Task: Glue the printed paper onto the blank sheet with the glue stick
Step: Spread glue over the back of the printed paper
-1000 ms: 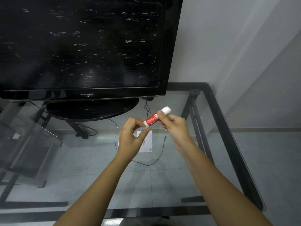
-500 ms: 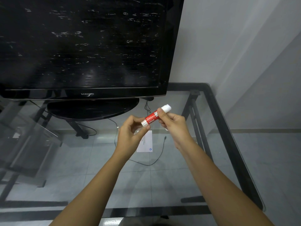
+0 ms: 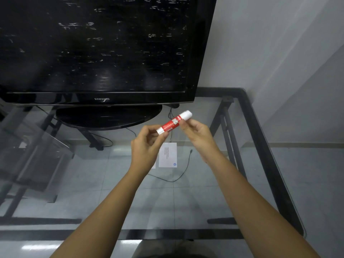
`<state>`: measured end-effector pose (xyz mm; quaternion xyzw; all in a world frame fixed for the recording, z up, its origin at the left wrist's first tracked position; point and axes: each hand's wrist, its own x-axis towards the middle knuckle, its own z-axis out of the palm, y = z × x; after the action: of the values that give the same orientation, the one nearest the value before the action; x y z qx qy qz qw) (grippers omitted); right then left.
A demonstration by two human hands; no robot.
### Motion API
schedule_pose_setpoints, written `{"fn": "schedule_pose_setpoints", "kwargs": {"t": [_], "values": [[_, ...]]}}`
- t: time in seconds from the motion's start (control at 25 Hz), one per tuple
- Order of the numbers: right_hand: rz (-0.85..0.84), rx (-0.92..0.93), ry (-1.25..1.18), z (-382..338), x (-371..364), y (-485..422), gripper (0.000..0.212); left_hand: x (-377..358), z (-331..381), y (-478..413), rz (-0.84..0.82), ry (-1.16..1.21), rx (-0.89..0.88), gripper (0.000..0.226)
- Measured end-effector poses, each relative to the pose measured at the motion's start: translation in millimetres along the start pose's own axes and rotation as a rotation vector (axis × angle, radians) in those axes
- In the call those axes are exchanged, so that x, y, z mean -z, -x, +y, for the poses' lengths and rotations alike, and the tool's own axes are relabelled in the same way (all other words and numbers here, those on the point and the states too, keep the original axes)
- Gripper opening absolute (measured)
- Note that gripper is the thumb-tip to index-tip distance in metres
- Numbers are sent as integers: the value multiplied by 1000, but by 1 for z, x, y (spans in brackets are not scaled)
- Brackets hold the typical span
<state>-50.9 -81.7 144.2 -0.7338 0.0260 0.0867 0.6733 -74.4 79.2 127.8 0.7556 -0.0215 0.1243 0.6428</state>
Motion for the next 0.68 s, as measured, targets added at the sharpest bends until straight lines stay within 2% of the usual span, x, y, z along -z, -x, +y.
{"fn": "schedule_pose_setpoints", "kwargs": {"t": [0.08, 0.16, 0.32, 0.48, 0.68], "values": [[-5, 11, 284, 23, 2, -13, 68, 6, -5, -2, 74, 78, 85, 17], [-9, 39, 635, 56, 2, -24, 68, 13, -12, -3, 119, 104, 153, 16], [-285, 20, 1096, 120, -13, -33, 63, 26, -25, -2, 176, 119, 240, 15], [-379, 11, 1290, 151, -20, -38, 62, 31, -39, 4, 206, 151, 297, 14], [-406, 40, 1383, 170, -3, -31, 61, 23, -56, 12, 195, 166, 363, 15]]}}
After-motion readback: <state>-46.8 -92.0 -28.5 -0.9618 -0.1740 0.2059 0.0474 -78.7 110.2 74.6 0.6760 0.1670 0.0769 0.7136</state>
